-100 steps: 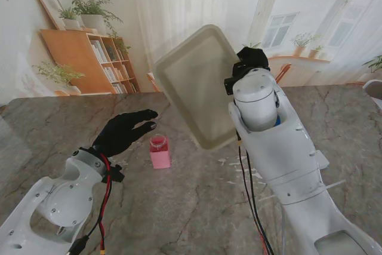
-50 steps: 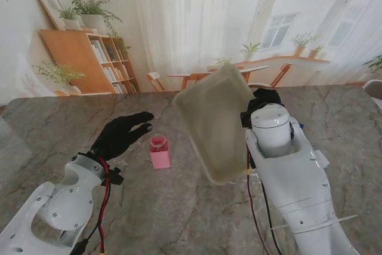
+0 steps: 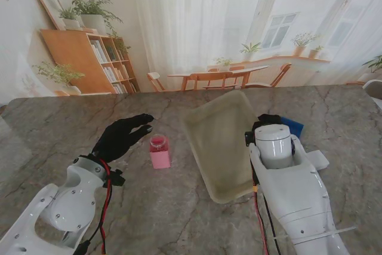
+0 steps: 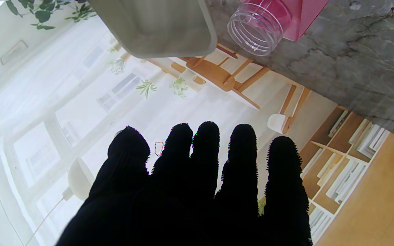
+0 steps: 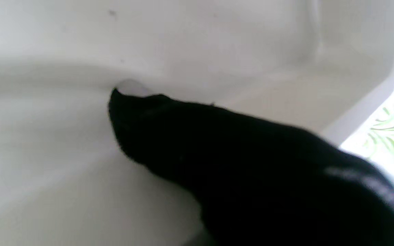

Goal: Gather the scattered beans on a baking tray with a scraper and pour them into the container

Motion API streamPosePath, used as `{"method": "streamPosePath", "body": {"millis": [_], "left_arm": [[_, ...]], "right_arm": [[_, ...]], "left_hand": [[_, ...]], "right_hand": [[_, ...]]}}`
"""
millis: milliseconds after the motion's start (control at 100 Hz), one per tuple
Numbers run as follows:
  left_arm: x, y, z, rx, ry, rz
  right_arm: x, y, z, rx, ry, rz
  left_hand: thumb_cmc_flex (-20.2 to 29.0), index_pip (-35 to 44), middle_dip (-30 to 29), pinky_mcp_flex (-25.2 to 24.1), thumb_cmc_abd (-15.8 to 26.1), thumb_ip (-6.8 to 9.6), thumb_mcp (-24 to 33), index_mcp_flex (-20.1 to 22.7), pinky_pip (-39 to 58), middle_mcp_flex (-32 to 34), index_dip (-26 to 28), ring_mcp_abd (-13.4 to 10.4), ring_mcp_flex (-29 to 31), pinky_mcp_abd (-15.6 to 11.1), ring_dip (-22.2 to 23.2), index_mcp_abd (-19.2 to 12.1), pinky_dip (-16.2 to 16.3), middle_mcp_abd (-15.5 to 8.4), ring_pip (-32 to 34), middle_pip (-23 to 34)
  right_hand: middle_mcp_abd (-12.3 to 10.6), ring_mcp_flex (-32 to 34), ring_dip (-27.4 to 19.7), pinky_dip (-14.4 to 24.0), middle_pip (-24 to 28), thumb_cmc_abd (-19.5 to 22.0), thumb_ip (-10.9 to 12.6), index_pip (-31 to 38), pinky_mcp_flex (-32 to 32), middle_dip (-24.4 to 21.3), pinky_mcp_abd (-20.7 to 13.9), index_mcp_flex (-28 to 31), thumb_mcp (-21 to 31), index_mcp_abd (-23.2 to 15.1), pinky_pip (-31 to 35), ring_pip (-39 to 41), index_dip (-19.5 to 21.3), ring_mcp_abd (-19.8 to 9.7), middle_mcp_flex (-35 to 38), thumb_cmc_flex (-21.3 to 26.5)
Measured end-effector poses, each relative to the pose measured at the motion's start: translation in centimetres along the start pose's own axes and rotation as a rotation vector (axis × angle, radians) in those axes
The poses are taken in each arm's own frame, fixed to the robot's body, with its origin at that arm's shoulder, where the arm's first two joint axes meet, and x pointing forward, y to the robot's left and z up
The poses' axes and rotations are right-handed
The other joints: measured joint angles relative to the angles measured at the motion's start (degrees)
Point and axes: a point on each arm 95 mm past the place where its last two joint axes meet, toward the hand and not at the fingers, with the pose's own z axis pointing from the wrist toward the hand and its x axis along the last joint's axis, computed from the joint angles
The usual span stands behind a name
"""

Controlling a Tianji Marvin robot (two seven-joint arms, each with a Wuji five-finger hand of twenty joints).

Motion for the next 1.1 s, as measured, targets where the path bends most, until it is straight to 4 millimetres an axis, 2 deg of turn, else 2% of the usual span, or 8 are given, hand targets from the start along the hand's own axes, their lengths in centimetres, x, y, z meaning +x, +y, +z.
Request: {"method": "streamPosePath", "body": {"millis": [400, 690, 790, 860, 910, 970, 1010, 1100], "left_arm": [[-0.3, 0.5, -0.1, -0.004, -0.015, -0.012], [-0.4, 0.8, -0.1, -0.020, -0.024, -0.016], [-0.4, 0.9, -0.1, -0.024, -0.026, -0.016], [-0.4, 0.9, -0.1, -0.025, -0.026, -0.017], [-0.4, 0.9, -0.1, -0.027, -0.026, -0.017], [-0.4, 1.0, -0.1, -0.029, -0.027, -0.018], [-0.4, 1.0, -0.1, -0.030, -0.028, -0.018], [-0.4, 1.0, -0.1, -0.033, -0.031, -0.023]], "right_arm": [[-2.7, -1.4, 1.8, 0.032, -0.097, -0.019], [-3.2, -2.5, 2.7, 0.062, -0.097, -0.041], [-3.3, -2.9, 3.0, 0.077, -0.085, -0.069], [-3.5, -3.0, 3.1, 0.097, -0.075, -0.084], [-3.7, -3.1, 3.2, 0.111, -0.070, -0.094], [-3.8, -3.1, 3.3, 0.129, -0.067, -0.107], [-4.0, -3.1, 3.4, 0.145, -0.066, -0.116], [-4.4, -3.0, 3.5, 0.169, -0.059, -0.148]], "left_hand": [[0.0, 0.0, 0.0, 0.0, 0.0, 0.00, 0.0, 0.0, 0.0, 0.0, 0.0, 0.0, 0.0, 0.0, 0.0, 0.0, 0.0, 0.0, 0.0, 0.0], [0.0, 0.0, 0.0, 0.0, 0.0, 0.00, 0.0, 0.0, 0.0, 0.0, 0.0, 0.1, 0.0, 0.0, 0.0, 0.0, 0.0, 0.0, 0.0, 0.0], [0.0, 0.0, 0.0, 0.0, 0.0, 0.00, 0.0, 0.0, 0.0, 0.0, 0.0, 0.1, 0.0, 0.0, 0.0, 0.0, 0.0, 0.0, 0.0, 0.0], [0.0, 0.0, 0.0, 0.0, 0.0, 0.00, 0.0, 0.0, 0.0, 0.0, 0.0, 0.1, 0.0, 0.0, 0.0, 0.0, 0.0, 0.0, 0.0, 0.0], [0.0, 0.0, 0.0, 0.0, 0.0, 0.00, 0.0, 0.0, 0.0, 0.0, 0.0, 0.1, 0.0, 0.0, 0.0, 0.0, 0.0, 0.0, 0.0, 0.0], [0.0, 0.0, 0.0, 0.0, 0.0, 0.00, 0.0, 0.0, 0.0, 0.0, 0.0, 0.1, 0.0, 0.0, 0.0, 0.0, 0.0, 0.0, 0.0, 0.0], [0.0, 0.0, 0.0, 0.0, 0.0, 0.00, 0.0, 0.0, 0.0, 0.0, 0.0, 0.1, 0.0, 0.0, 0.0, 0.0, 0.0, 0.0, 0.0, 0.0], [0.0, 0.0, 0.0, 0.0, 0.0, 0.00, 0.0, 0.0, 0.0, 0.0, 0.0, 0.1, 0.0, 0.0, 0.0, 0.0, 0.0, 0.0, 0.0, 0.0]], "right_hand": [[4.2, -2.3, 0.0, 0.0, 2.0, 1.8, 0.7, -9.4, 0.1, 0.0, -1.2, -11.7, 0.0, 6.2, 0.0, 1.9, -4.6, 0.0, -5.8, 0.0], [9.7, -4.1, -1.9, 0.0, -6.1, 5.2, 0.7, -21.0, 0.4, -3.7, -2.5, -19.4, -0.1, 8.2, 0.0, 2.4, -12.2, 0.4, -12.0, -0.1], [11.5, -5.7, -3.1, 0.0, -9.8, 9.5, 0.7, -25.4, 0.2, -5.8, -2.6, -23.2, -0.1, 7.5, 0.0, 2.5, -15.7, 1.5, -14.6, -1.6], [12.9, -8.1, -3.1, 0.1, -12.0, 16.2, 0.1, -29.2, -1.9, -6.7, -2.8, -26.5, 0.0, 7.1, 1.4, 3.0, -19.2, 2.3, -17.5, -4.1], [14.3, -10.8, -2.9, 2.3, -13.5, 20.1, 0.1, -32.2, -4.7, -7.1, -2.8, -28.1, -0.2, 7.2, 3.0, 2.8, -21.5, 3.9, -19.0, -5.4], [14.8, -17.0, -0.8, 17.5, -15.1, 28.3, 1.1, -37.3, -13.0, -7.9, -2.8, -29.5, -4.0, 7.0, 3.6, -0.3, -27.1, 5.8, -21.6, -8.5], [15.2, -21.0, 0.3, 23.5, -16.5, 31.6, 2.7, -40.6, -18.5, -8.5, -2.8, -29.5, -6.6, 7.0, 3.6, -1.8, -30.2, 6.0, -23.4, -10.0], [16.9, -27.5, 1.5, 28.5, -19.8, 37.6, 4.9, -47.8, -27.9, -10.1, -2.8, -30.6, -11.8, 7.8, 0.6, -4.3, -35.5, 6.7, -27.2, -13.9]]}}
